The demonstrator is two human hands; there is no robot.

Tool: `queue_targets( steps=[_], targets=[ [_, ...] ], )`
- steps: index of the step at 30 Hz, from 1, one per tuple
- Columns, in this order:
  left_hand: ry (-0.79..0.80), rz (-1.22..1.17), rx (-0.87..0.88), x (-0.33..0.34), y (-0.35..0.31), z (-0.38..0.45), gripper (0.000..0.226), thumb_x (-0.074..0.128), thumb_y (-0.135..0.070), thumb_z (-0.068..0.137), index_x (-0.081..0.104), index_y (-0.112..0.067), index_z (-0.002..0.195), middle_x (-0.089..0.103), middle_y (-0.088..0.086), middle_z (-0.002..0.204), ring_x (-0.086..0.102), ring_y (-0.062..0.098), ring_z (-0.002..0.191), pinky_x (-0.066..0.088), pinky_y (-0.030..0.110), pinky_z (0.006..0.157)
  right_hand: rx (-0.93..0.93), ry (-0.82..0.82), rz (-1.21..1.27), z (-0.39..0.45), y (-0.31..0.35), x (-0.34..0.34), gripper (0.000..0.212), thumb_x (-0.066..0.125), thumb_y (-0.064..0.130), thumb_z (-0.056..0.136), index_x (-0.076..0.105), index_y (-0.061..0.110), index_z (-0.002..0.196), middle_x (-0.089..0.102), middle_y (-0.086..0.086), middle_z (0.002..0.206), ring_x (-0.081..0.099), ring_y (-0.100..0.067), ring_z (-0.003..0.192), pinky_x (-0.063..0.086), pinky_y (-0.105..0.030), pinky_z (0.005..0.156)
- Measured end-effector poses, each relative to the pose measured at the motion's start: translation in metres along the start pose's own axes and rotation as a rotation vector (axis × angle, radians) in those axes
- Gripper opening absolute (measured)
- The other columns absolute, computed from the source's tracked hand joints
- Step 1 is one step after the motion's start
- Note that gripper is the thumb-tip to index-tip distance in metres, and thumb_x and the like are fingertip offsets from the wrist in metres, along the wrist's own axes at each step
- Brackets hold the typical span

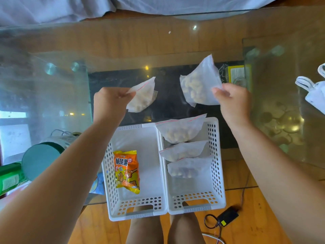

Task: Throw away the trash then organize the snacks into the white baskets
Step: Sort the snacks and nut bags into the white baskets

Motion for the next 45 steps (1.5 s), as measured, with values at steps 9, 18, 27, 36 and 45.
queue_targets(
  steps=[9,18,27,36,45],
  targets=[
    [-0.195,-0.014,0.368,-0.071,-0.081,-0.092,0.031,0.06,-0.027,0.085,0.064,-0.017,0.115,0.061,-0.022,0.089,0.048,-0.022,0.059,0.037,0.003,0.057,-0.07,-0.255,0.103,-0.066,0.004,-0.086,0.028,0.049,0.028,0.093,0.063,0.015,0.073,0.054,0.003,0.06,0.05,-0.006,0.057,0.039,-0.019,0.053],
    [-0.175,-0.041,0.491,-0.096,-0.114,-0.217,0.026,0.054,-0.033,0.086,0.066,-0.032,0.109,0.071,-0.002,0.078,0.065,0.006,0.072,0.049,0.024,0.069,-0.068,-0.286,0.184,-0.155,-0.021,-0.134,0.029,0.052,0.026,0.094,0.069,0.003,0.094,0.061,-0.001,0.073,0.049,-0.003,0.059,0.038,-0.015,0.057],
    [0.114,-0.022,0.43,-0.015,-0.074,-0.281,0.027,0.058,-0.018,0.081,0.074,-0.022,0.102,0.076,0.0,0.081,0.064,0.008,0.07,0.051,0.033,0.063,-0.021,-0.202,0.257,-0.21,-0.047,-0.12,0.029,0.053,0.024,0.094,0.068,0.0,0.09,0.057,0.021,0.064,0.053,0.008,0.061,0.034,0.0,0.051],
    [0.435,0.155,0.23,0.091,-0.006,-0.276,0.022,0.059,-0.019,0.088,0.073,-0.022,0.105,0.076,0.008,0.093,0.067,0.029,0.088,0.053,0.039,0.073,-0.02,-0.133,0.305,-0.218,-0.045,-0.098,0.024,0.051,0.02,0.095,0.068,0.004,0.098,0.064,0.008,0.079,0.058,0.007,0.072,0.038,-0.001,0.055],
    [0.51,0.293,0.139,0.125,0.034,-0.248,0.027,0.059,-0.026,0.088,0.069,-0.02,0.112,0.071,0.01,0.11,0.063,0.029,0.102,0.049,0.035,0.085,-0.044,-0.102,0.194,-0.209,-0.044,-0.088,0.026,0.051,0.021,0.095,0.069,0.002,0.098,0.062,0.002,0.082,0.058,-0.006,0.075,0.037,0.001,0.054]
  ],
)
Point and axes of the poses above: each hand's wrist, its own z-axis towards the middle knuckle, its own x-axis out of the palm, y = z × x, the point moved 8 cm from there along z, towards the middle knuckle
